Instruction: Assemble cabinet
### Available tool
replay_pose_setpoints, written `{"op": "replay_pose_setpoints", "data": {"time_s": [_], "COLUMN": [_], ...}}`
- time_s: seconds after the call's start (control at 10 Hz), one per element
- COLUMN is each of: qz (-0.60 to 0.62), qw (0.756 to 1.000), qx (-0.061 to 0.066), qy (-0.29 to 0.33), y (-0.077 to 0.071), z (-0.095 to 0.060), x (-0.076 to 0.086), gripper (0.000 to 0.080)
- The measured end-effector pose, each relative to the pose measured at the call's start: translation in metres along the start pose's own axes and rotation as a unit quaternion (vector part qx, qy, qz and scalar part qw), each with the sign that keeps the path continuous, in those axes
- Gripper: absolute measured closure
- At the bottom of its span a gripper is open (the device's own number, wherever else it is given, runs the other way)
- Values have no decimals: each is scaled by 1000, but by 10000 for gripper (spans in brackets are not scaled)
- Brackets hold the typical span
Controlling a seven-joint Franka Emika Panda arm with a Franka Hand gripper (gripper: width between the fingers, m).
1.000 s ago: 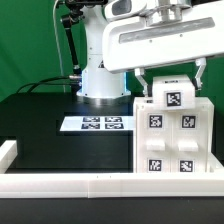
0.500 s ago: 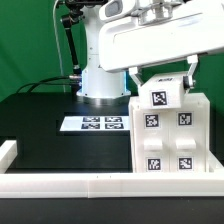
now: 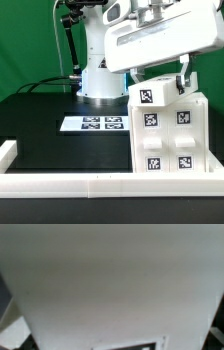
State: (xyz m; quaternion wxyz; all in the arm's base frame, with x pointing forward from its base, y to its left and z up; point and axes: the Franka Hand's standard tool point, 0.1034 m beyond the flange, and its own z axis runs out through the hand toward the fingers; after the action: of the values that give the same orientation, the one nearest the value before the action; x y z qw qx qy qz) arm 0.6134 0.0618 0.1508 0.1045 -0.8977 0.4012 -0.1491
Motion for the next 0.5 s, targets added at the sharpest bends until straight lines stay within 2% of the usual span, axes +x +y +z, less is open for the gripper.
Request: {"op": "replay_pose_setpoints", "data": {"time_s": [0.5], "qz": [122], "qw": [992], "qx": [-3], "qy": [-11], "y": [4], "z": [-1], "x": [-3], "gripper": [223]}}
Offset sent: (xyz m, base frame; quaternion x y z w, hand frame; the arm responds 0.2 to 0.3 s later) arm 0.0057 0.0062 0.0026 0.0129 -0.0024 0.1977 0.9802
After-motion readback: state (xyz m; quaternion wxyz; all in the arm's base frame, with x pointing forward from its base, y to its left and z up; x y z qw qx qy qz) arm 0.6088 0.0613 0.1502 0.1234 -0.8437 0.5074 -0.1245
